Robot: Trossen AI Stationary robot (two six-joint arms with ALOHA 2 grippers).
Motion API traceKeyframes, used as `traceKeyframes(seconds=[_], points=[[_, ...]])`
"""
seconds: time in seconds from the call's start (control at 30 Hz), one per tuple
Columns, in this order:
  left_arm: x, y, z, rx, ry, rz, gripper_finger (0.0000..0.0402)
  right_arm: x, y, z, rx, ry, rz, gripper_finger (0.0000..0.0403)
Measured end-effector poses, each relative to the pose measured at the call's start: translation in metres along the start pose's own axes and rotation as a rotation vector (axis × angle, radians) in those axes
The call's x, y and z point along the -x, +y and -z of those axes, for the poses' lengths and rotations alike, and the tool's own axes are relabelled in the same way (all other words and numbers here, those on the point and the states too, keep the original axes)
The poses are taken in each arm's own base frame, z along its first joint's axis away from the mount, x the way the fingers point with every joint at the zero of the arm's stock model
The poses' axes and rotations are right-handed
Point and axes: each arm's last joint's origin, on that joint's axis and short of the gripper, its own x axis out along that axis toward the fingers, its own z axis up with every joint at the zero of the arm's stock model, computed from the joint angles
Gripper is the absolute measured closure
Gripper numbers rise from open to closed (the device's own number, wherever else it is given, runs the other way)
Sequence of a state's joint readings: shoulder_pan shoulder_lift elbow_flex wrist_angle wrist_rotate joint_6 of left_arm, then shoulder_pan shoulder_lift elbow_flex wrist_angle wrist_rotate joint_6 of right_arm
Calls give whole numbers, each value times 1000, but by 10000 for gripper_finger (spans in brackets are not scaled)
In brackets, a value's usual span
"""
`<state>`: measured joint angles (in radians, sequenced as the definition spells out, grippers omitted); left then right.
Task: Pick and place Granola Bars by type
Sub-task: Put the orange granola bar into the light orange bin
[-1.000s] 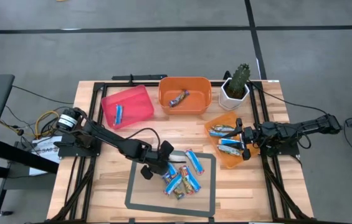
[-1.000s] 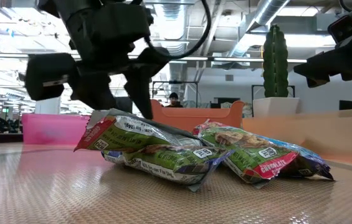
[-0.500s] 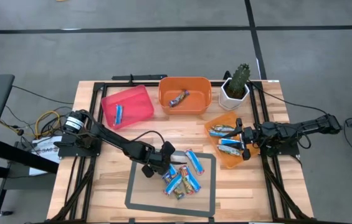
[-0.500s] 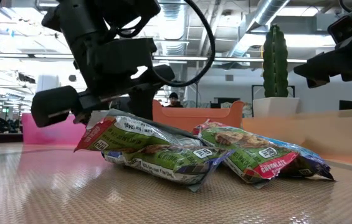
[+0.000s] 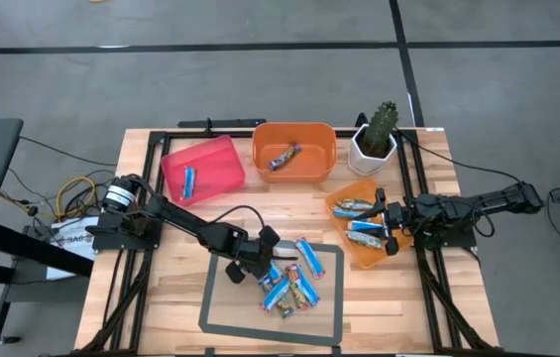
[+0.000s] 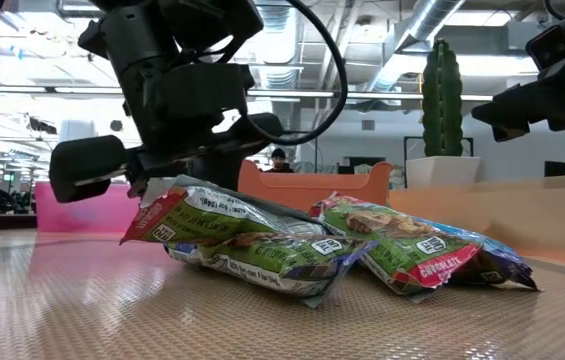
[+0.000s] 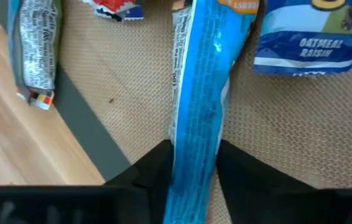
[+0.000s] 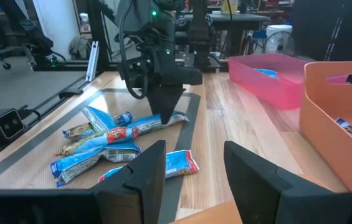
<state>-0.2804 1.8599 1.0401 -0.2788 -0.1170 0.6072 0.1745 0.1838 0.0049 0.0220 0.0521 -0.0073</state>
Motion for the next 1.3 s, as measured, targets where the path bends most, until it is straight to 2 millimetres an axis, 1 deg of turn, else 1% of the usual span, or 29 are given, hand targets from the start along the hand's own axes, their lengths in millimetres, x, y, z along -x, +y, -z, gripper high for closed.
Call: traceKeyframes(seconds=[0.2, 0.33, 0.67, 0.83, 1.1, 1.3], points=[[0, 0, 0, 24, -1, 6, 346, 0, 0, 0, 0, 0, 0, 249], [0, 0, 0, 25, 3, -3, 366, 0, 0, 0, 0, 0, 0, 249], [2, 2, 0, 96, 8, -43, 363, 0, 0, 0, 0, 0, 0, 249], [10, 7, -5, 130, -48, -89, 368, 0, 0, 0, 0, -1, 0, 249], [33, 22, -13, 175, -176, -176, 368, 0, 0, 0, 0, 0, 0, 249], [58, 46, -16, 274, -321, -284, 368, 0, 0, 0, 0, 0, 1, 249]])
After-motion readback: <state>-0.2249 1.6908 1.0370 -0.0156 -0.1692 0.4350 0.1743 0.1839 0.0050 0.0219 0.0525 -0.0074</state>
